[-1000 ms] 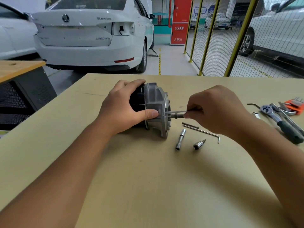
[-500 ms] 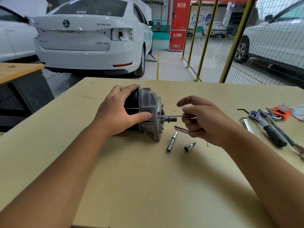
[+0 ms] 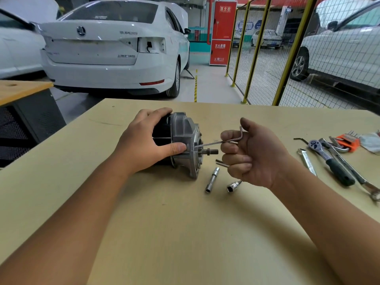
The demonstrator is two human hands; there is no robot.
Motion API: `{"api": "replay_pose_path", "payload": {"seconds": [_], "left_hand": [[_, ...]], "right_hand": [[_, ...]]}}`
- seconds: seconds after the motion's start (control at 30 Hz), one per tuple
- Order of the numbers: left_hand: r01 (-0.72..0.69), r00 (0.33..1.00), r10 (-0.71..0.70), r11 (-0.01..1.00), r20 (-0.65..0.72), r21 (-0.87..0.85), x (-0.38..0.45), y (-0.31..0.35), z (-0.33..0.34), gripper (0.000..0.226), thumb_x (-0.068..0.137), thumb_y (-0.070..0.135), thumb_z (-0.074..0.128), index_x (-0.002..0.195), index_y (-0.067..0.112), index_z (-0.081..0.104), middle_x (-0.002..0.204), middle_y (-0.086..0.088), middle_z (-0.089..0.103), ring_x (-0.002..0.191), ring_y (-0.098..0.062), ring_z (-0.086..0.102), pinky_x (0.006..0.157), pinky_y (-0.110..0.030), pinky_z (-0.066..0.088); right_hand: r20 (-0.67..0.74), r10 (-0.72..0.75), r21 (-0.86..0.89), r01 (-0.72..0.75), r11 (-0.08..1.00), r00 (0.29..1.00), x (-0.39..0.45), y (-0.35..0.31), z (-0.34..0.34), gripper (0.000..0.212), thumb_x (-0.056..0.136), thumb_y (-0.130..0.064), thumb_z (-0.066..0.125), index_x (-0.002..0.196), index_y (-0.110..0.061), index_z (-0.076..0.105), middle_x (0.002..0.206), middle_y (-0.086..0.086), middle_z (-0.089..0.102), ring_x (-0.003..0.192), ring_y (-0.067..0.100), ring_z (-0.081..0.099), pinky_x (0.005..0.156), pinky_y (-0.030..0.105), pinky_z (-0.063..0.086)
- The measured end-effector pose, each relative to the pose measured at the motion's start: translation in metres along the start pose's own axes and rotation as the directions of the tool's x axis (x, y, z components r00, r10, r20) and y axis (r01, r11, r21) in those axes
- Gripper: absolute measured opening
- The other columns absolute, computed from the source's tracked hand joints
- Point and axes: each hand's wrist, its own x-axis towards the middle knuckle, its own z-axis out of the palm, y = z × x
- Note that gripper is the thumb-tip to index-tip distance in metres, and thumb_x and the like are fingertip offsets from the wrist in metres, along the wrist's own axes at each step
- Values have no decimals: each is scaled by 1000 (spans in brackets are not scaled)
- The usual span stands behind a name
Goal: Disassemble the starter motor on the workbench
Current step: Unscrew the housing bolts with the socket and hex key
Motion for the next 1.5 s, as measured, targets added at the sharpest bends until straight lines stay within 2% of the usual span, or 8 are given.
{"api": "replay_pose_path", "payload": {"seconds": [0.17, 0.3, 0.5, 0.63, 0.9, 1.23, 1.37, 1.5], "left_hand": [[8, 1000, -8, 1000, 3, 1, 1, -1, 0, 106, 52, 86, 66, 149, 46, 44, 129, 14, 48, 116, -12, 53, 97, -36, 46], [5, 1000, -5, 1000, 11, 5, 1, -3, 0, 107, 52, 86, 66, 149, 47, 43, 129, 15, 47, 116, -11, 51, 95, -33, 43], [-2, 1000, 2, 1000, 16, 4, 0, -3, -1, 106, 53, 86, 66, 149, 46, 43, 129, 14, 46, 115, -12, 52, 94, -34, 44], [-3, 1000, 3, 1000, 19, 2, 0, -2, -2, 106, 54, 85, 66, 149, 46, 43, 130, 13, 47, 116, -13, 52, 97, -36, 46], [-8, 1000, 8, 1000, 15, -3, 0, -3, -2, 104, 55, 85, 67, 148, 47, 43, 130, 13, 47, 115, -12, 53, 96, -35, 46], [-10, 1000, 10, 1000, 14, -5, 0, -2, -2, 102, 58, 76, 79, 149, 46, 44, 130, 13, 47, 113, -10, 51, 94, -32, 44], [-16, 1000, 16, 1000, 17, -4, -1, -4, -3, 102, 61, 71, 85, 150, 44, 44, 131, 12, 47, 114, -12, 52, 95, -34, 44], [-7, 1000, 7, 1000, 18, 14, -1, -3, -3, 105, 57, 75, 79, 151, 45, 42, 131, 13, 46, 115, -11, 51, 96, -34, 45]], "right_hand": [[113, 12, 158, -30, 987, 994, 0, -2, -3, 42, 96, -42, 46, 84, -5, 63, 65, 5, 45, 39, 8, 32, 31, 20, 31], [105, 130, -144, -114, 983, 986, -4, -13, -21, 55, 90, -59, 52, 82, -6, 61, 60, 10, 56, 31, 5, 32, 28, 15, 33], [293, 236, -181, -189, 965, 926, -8, -24, -37, 44, 86, -46, 73, 79, -3, 64, 61, 8, 58, 31, 2, 36, 29, 17, 40], [266, 234, -182, -189, 965, 935, -8, -27, -38, 42, 73, -35, 88, 79, -1, 64, 60, 9, 58, 28, 4, 43, 28, 17, 40], [268, 258, -89, -243, 966, 928, -4, -28, -41, 39, 75, -30, 87, 80, 1, 64, 59, 9, 58, 29, 6, 48, 29, 19, 43], [163, 225, -26, -224, 974, 961, -4, -26, -42, 45, 56, -11, 97, 79, -1, 60, 60, 7, 57, 29, 4, 48, 31, 17, 45], [114, 35, -357, 8, 934, 993, -9, -26, -42, 49, 49, -15, 99, 77, -5, 61, 66, 11, 59, 35, 2, 45, 36, 20, 47], [164, -264, -779, 289, 556, 950, -12, -22, -40, 25, 72, -2, 85, 73, -5, 60, 67, 17, 63, 43, 20, 58, 49, 34, 55]]}}
